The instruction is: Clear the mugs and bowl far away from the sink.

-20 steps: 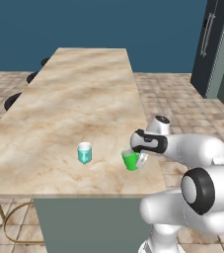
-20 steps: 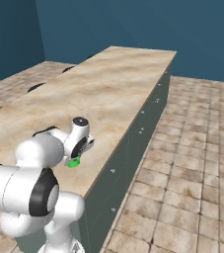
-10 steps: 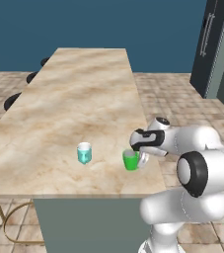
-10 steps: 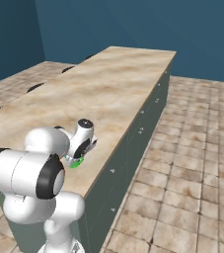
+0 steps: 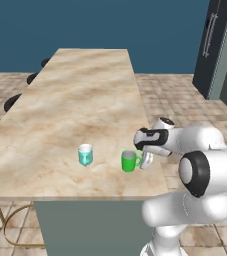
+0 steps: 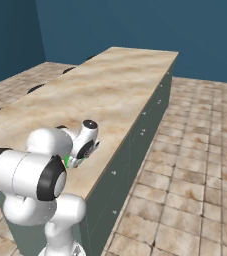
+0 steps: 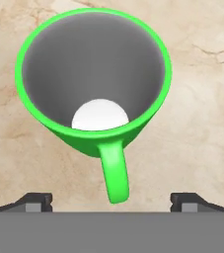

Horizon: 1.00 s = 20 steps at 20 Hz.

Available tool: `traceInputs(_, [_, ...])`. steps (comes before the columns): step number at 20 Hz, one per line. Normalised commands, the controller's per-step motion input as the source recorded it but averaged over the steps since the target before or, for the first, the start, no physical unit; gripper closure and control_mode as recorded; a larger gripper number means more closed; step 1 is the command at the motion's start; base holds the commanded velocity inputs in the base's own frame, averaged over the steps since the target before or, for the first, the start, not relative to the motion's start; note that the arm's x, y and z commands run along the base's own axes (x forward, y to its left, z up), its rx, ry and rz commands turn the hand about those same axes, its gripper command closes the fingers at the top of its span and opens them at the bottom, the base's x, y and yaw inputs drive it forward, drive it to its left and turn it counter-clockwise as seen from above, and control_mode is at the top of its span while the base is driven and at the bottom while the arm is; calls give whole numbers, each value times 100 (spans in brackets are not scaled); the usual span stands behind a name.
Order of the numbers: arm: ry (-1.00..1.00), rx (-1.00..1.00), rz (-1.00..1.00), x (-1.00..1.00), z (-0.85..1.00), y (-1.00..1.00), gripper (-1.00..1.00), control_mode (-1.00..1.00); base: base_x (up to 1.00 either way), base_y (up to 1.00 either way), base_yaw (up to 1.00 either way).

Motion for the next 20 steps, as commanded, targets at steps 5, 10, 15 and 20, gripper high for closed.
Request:
traceInputs(5, [7, 12, -2, -45, 60, -31, -100, -100, 0, 0, 0])
traceInputs(10, [31, 2, -19, -47, 99, -45, -100, -100, 0, 0, 0])
traceInputs(15, [33, 0, -41, -2, 100, -12, -100, -100, 0, 0, 0])
traceInputs(20, [25, 4, -65, -3, 100, -9, -100, -100, 0, 0, 0])
